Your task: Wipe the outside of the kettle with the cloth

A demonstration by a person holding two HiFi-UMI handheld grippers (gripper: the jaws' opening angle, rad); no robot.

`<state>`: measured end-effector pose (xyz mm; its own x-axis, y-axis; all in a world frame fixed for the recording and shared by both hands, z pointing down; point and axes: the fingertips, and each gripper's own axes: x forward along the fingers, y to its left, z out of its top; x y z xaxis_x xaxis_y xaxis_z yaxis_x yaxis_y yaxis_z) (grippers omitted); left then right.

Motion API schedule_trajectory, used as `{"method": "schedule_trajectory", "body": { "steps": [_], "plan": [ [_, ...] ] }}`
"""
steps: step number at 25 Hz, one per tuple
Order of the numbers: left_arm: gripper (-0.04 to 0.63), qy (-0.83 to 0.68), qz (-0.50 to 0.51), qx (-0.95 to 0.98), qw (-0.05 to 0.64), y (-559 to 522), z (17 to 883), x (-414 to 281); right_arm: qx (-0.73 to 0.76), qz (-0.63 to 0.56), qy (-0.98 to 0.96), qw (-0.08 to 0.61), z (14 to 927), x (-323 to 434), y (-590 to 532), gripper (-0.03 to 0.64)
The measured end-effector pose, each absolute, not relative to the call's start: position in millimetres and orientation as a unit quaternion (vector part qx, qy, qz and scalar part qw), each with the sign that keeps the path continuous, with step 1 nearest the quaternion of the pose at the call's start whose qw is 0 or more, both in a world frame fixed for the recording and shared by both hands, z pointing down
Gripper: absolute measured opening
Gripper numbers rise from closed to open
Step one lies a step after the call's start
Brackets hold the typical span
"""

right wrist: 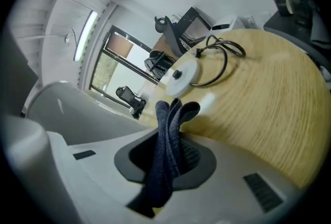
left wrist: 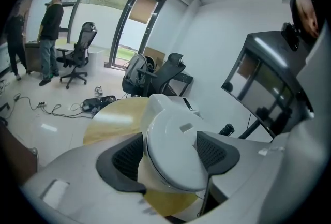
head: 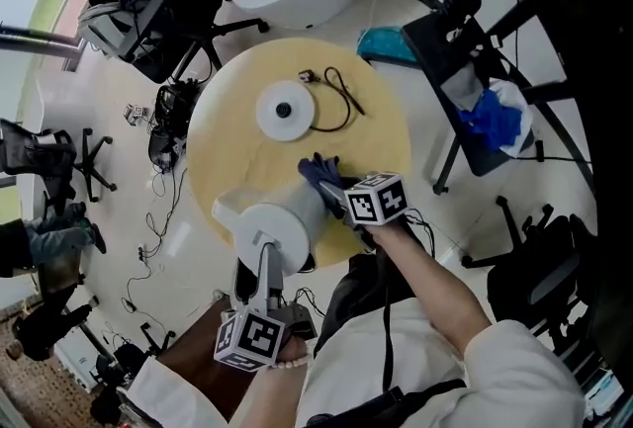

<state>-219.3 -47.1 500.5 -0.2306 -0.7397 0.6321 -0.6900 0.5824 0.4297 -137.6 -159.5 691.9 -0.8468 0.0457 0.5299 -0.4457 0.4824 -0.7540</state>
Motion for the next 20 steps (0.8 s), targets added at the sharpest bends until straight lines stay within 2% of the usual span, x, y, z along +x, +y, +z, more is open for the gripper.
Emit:
{"method": "schedule_trajectory", "body": {
  "steps": [2, 5, 14, 20],
  "plan": [
    [0.333, -0.789, -0.037, 0.444, 0.423, -47, 500, -220, 0.138, 0.488, -0.819, 0.27, 705, -135, -158, 0.067],
    [0.334, -0.798, -0.054, 0.427, 0.423, -49, 502, -218, 0.147, 0.494, -0.817, 0.257, 705, -131, -158, 0.067],
    [0.331, -0.79, -0.102, 0.405, 0.449, -57, 500, -217, 0.099, 0.532, -0.833, 0.116, 587, -120, -153, 0.066],
    [0.328, -0.768, -0.054, 0.454, 0.449, -53, 500, -210, 0.048, 0.524, -0.849, 0.043, 507, -114, -147, 0.066]
  ]
}}
